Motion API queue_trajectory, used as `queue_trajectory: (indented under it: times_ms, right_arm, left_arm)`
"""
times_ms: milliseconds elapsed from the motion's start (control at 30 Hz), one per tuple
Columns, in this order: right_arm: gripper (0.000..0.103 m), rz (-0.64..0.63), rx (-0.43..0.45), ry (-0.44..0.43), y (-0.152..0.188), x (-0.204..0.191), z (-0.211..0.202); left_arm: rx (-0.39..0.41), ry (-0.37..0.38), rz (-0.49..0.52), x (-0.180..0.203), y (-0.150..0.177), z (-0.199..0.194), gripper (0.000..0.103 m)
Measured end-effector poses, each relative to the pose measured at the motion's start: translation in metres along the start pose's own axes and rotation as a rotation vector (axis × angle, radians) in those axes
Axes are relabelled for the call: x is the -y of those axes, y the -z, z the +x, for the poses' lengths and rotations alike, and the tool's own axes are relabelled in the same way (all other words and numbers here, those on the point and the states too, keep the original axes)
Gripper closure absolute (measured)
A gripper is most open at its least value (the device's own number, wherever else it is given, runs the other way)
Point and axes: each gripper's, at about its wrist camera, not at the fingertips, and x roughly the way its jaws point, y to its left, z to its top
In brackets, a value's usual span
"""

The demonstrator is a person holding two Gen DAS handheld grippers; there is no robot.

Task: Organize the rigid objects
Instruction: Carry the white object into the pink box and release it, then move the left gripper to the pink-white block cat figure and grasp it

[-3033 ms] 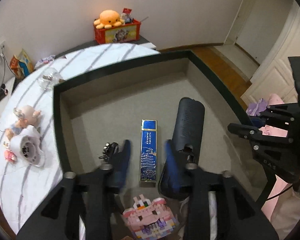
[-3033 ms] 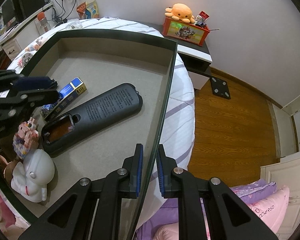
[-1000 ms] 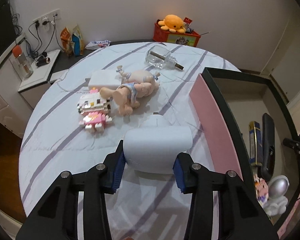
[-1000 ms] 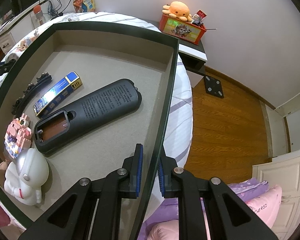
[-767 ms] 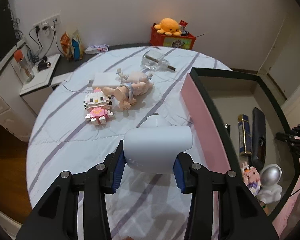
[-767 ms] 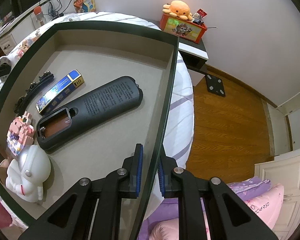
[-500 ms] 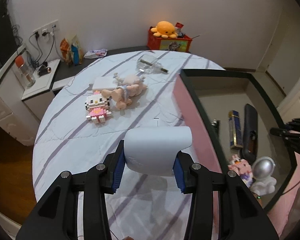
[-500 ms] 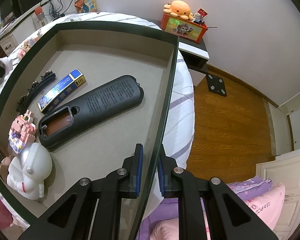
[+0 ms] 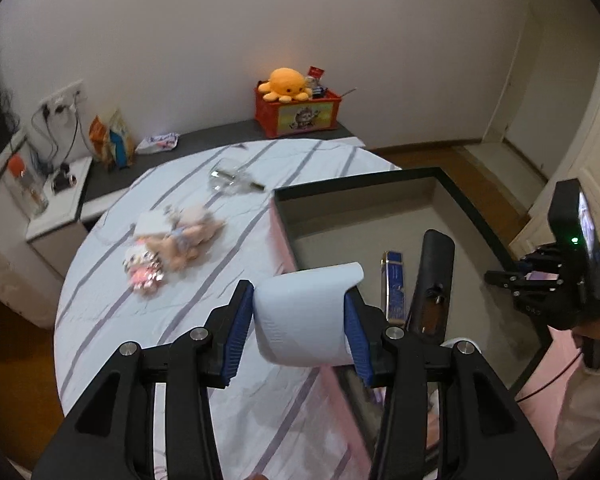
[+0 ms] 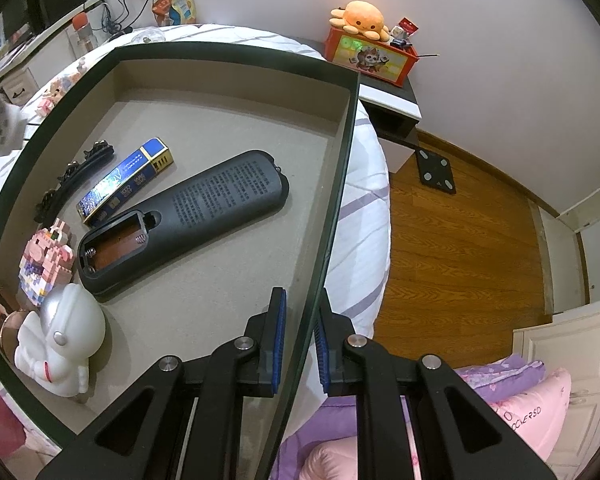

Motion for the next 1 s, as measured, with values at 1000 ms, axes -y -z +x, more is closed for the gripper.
queue_trajectory:
  times_ms: [1000]
  right_arm:
    - [0.088, -0.031, 0.006, 0.009, 0.005, -0.002, 0.0]
  left_arm:
    - [-0.037, 0.008, 0.025, 0.041, -0.022, 0.05, 0.055]
